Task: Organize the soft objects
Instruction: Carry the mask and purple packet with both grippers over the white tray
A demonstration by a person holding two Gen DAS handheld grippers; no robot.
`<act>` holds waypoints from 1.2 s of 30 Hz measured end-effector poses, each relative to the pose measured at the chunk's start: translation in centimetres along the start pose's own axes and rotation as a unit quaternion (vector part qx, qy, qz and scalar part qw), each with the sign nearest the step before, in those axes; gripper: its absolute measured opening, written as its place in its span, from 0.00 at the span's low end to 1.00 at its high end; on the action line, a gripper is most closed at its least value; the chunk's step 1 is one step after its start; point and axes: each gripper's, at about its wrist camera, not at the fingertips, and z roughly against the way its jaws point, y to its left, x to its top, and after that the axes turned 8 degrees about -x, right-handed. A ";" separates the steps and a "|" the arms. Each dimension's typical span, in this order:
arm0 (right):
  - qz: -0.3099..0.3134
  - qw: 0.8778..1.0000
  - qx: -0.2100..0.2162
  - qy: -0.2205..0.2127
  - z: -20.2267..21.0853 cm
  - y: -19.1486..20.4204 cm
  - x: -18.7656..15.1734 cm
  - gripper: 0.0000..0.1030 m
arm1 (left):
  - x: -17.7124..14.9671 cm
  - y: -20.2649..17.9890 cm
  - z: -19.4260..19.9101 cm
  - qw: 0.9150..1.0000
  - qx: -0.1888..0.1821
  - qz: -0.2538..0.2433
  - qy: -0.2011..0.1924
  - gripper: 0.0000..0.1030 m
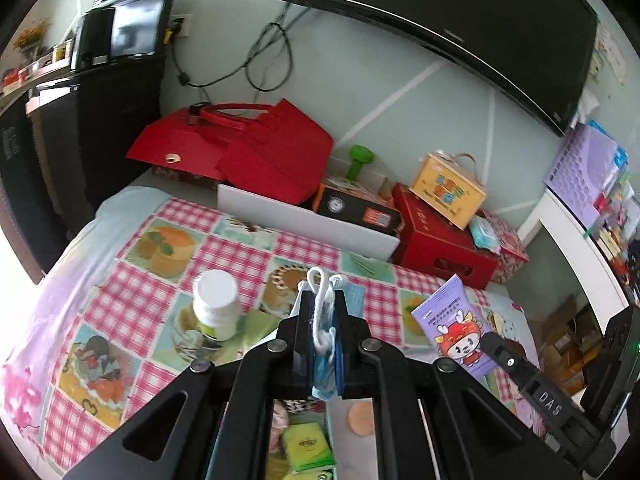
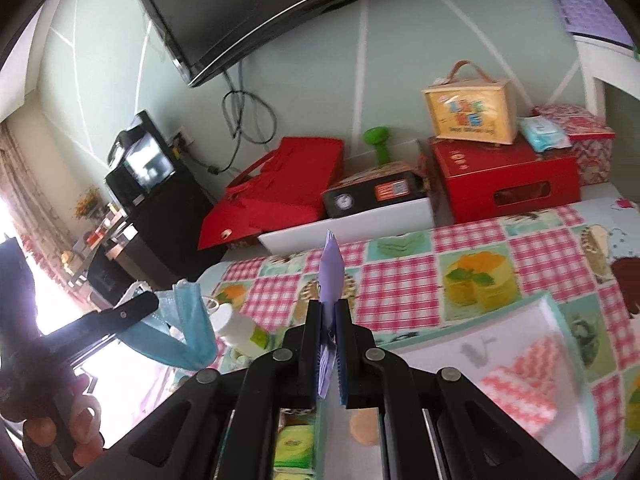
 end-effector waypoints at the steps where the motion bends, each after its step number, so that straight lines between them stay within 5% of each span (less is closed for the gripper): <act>1: -0.004 1.000 -0.003 -0.002 0.3 -0.4 0.0 0.07 | -0.2 -0.4 -0.2 1.000 -0.002 -0.004 0.003 0.07; 17: -0.117 0.990 -0.075 -0.029 4.5 -11.9 -0.2 0.07 | -3.2 -5.8 -3.6 0.996 -0.026 -0.069 0.056 0.07; 36: -0.170 0.980 -0.090 0.044 -0.6 -16.6 -2.7 0.07 | -7.6 -8.6 -10.3 0.985 0.000 -0.115 0.128 0.07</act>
